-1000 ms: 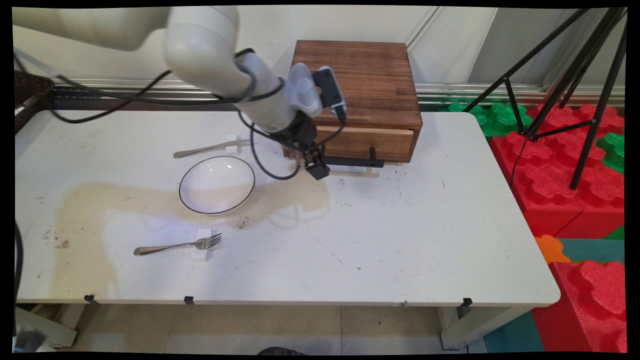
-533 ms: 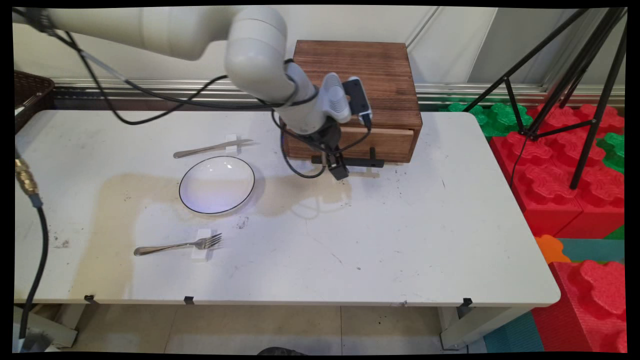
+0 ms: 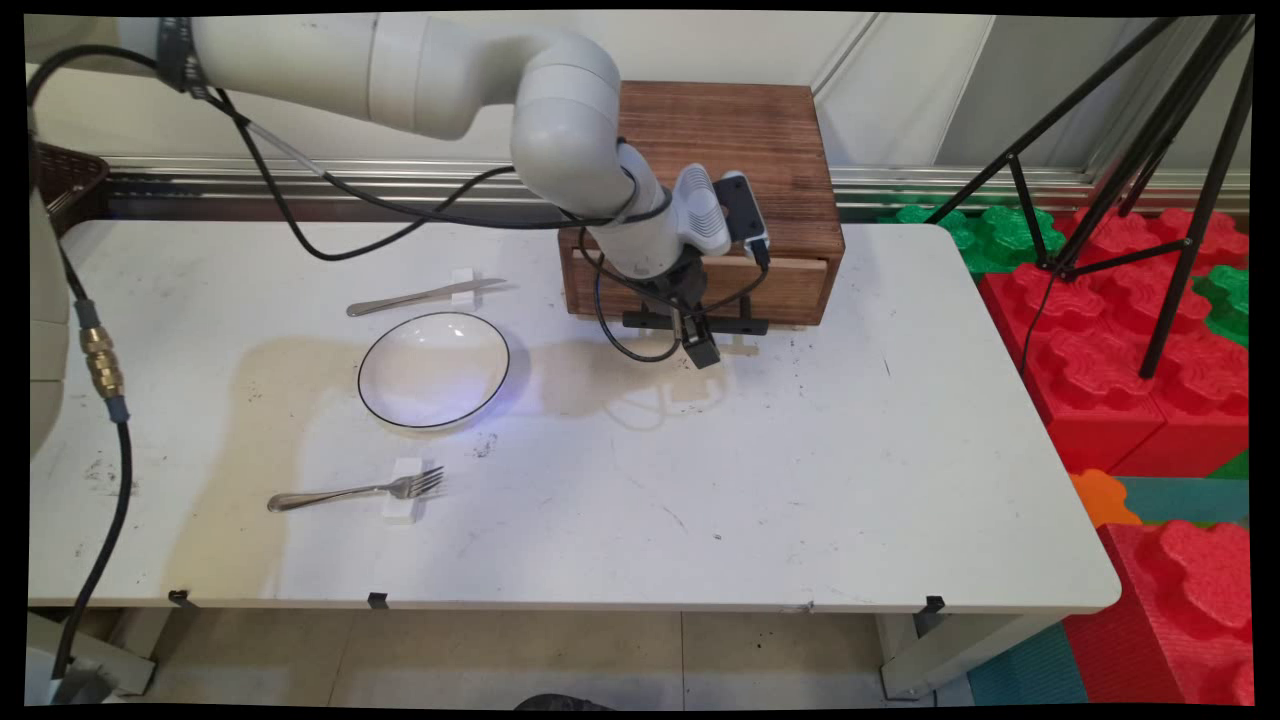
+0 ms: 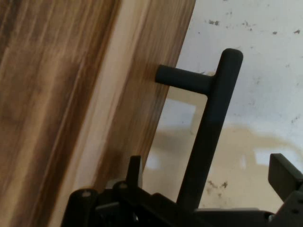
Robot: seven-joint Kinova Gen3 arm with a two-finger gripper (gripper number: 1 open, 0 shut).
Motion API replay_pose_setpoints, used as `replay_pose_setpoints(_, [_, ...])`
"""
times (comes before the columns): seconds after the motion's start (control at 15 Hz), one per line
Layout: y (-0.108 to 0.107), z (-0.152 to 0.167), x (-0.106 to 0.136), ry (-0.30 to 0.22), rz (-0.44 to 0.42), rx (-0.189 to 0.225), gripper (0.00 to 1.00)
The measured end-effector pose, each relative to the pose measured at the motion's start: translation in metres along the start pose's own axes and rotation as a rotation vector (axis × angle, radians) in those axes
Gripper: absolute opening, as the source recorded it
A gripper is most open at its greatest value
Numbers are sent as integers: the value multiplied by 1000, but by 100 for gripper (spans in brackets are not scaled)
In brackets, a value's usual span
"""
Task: Open the drawer
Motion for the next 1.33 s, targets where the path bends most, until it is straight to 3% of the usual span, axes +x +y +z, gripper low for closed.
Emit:
replay_pose_setpoints(0.8, [18, 19, -1, -19, -54, -54, 100])
replay_pose_setpoints(1.33, [44, 8, -8, -29, -83, -87, 100])
